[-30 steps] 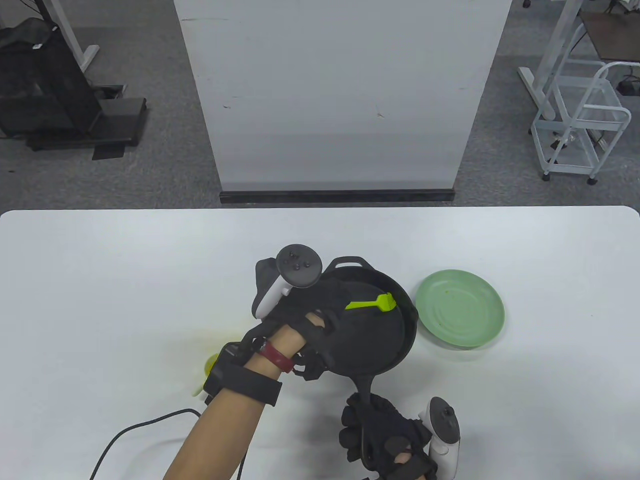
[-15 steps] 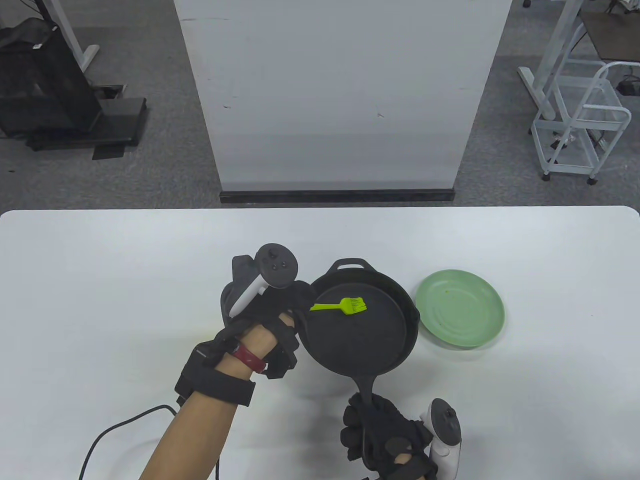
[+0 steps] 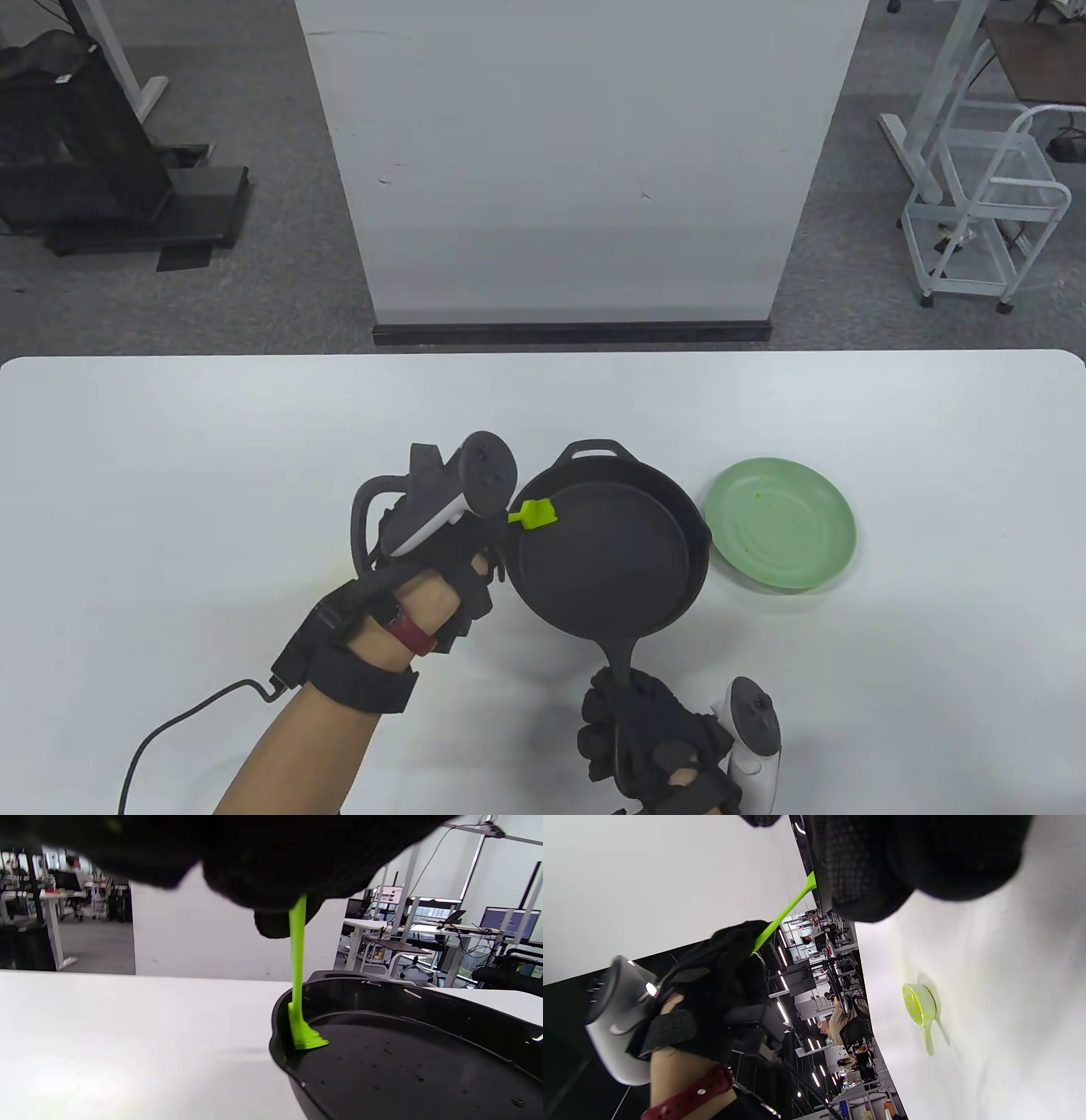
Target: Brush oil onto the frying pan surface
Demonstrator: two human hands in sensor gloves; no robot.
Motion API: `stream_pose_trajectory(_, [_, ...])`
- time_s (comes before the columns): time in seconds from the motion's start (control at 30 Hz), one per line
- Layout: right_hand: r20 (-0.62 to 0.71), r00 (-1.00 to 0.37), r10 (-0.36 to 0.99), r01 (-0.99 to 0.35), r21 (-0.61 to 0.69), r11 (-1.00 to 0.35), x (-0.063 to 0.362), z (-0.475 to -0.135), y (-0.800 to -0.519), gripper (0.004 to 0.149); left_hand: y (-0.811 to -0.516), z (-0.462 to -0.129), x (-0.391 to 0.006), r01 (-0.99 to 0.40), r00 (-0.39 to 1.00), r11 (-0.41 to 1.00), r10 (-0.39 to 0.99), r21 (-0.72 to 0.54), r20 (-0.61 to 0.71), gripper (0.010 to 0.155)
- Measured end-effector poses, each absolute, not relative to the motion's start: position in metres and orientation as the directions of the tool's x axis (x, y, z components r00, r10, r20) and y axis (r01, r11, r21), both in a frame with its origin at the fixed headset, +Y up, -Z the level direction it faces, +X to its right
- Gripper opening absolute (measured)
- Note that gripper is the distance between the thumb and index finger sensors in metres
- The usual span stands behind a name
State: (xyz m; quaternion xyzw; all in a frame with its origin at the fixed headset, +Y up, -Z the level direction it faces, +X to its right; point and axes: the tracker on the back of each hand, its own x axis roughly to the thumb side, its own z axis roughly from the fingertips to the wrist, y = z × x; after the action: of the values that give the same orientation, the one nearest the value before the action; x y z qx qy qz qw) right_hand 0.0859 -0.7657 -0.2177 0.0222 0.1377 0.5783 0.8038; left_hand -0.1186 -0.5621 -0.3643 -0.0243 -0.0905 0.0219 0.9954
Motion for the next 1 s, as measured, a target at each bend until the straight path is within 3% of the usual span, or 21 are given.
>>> stream_pose_trajectory(0.2, [-0.189, 0.286, 0.939, -0.929, 0.185, 0.32, 0.087, -0.217, -0.765, 0.056, -0.556, -0.342, -0.087, 0.147, 0.963, 0.989, -0.146, 0.014, 0.228, 0.043])
stream_pose_trajectory(0.4, [-0.198, 0.301, 0.933, -0.92, 0.198, 0.339, 0.086, -0.218, -0.767, 0.056, -0.575, -0.344, -0.07, 0.12, 0.954, 0.992, -0.103, -0.045, 0.282, 0.045])
stream_pose_trajectory(1.0, [-0.196, 0.294, 0.935, -0.922, 0.2, 0.332, 0.086, -0.218, -0.767, 0.056, -0.595, -0.348, -0.052, -0.263, 0.892, 0.947, 0.311, -0.183, 0.328, 0.045])
